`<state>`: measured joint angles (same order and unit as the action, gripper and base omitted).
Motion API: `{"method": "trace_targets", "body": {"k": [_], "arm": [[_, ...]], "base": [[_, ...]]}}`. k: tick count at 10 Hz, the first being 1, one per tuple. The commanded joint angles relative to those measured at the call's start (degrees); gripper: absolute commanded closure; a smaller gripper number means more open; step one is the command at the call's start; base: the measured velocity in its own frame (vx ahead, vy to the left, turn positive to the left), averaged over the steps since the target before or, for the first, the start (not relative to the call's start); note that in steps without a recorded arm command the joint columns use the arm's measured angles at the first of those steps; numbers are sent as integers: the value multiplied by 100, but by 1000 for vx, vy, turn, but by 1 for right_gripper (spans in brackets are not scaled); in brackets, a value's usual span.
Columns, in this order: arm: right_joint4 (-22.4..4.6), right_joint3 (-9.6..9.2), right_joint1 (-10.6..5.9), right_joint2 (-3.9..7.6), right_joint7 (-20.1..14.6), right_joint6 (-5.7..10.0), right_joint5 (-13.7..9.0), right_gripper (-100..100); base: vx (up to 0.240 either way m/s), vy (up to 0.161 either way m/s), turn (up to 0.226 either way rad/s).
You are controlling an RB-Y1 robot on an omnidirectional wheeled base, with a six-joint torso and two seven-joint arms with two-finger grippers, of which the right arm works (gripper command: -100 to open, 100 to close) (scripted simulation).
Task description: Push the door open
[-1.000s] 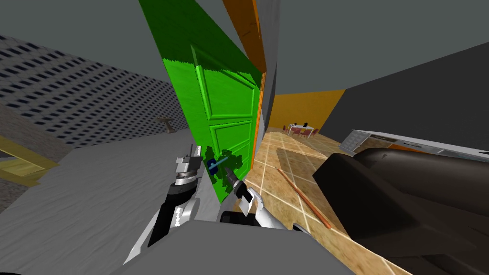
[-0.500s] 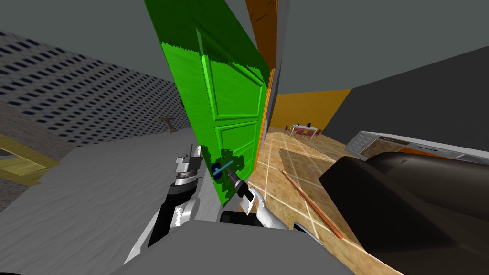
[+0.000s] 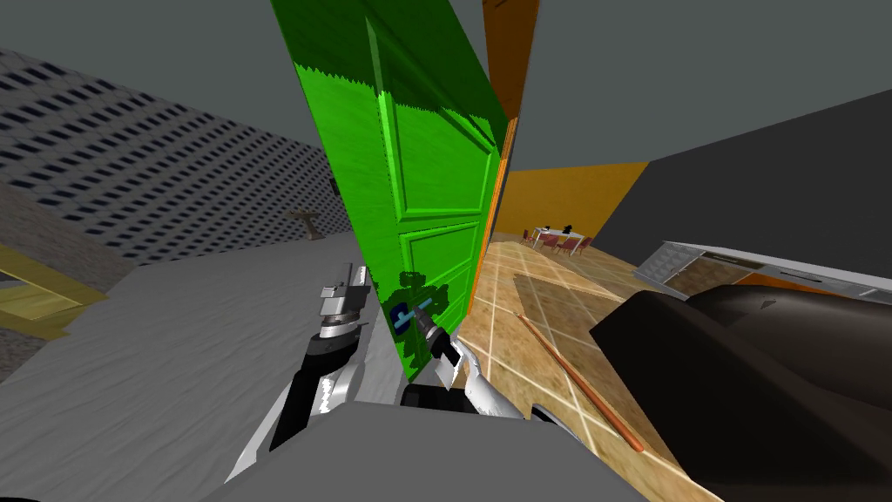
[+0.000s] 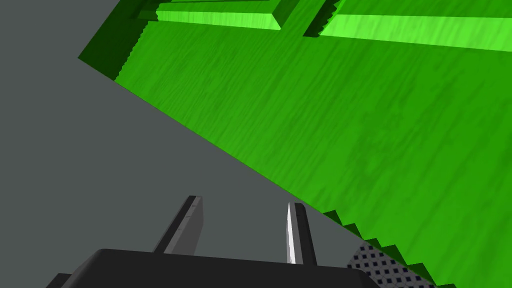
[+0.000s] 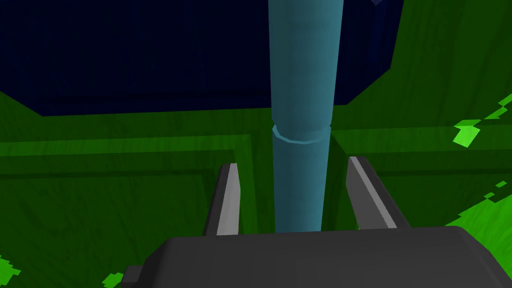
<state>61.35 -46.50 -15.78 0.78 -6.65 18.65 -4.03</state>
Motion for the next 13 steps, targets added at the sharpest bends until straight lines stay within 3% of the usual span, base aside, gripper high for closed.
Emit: {"method": "trace_targets", "body": {"k": [1,5,8,13], "arm": [[-1,-1,3,5,1,2,0,100],[-1,-1,3,5,1,2,0,100],[-77,374,-16,132,44,14,45,100],[-160,803,-38,227,97,30,98,100]], "base": [[-18,-26,9],[-6,-9,1],[18,124,48],[40,119,40]]}}
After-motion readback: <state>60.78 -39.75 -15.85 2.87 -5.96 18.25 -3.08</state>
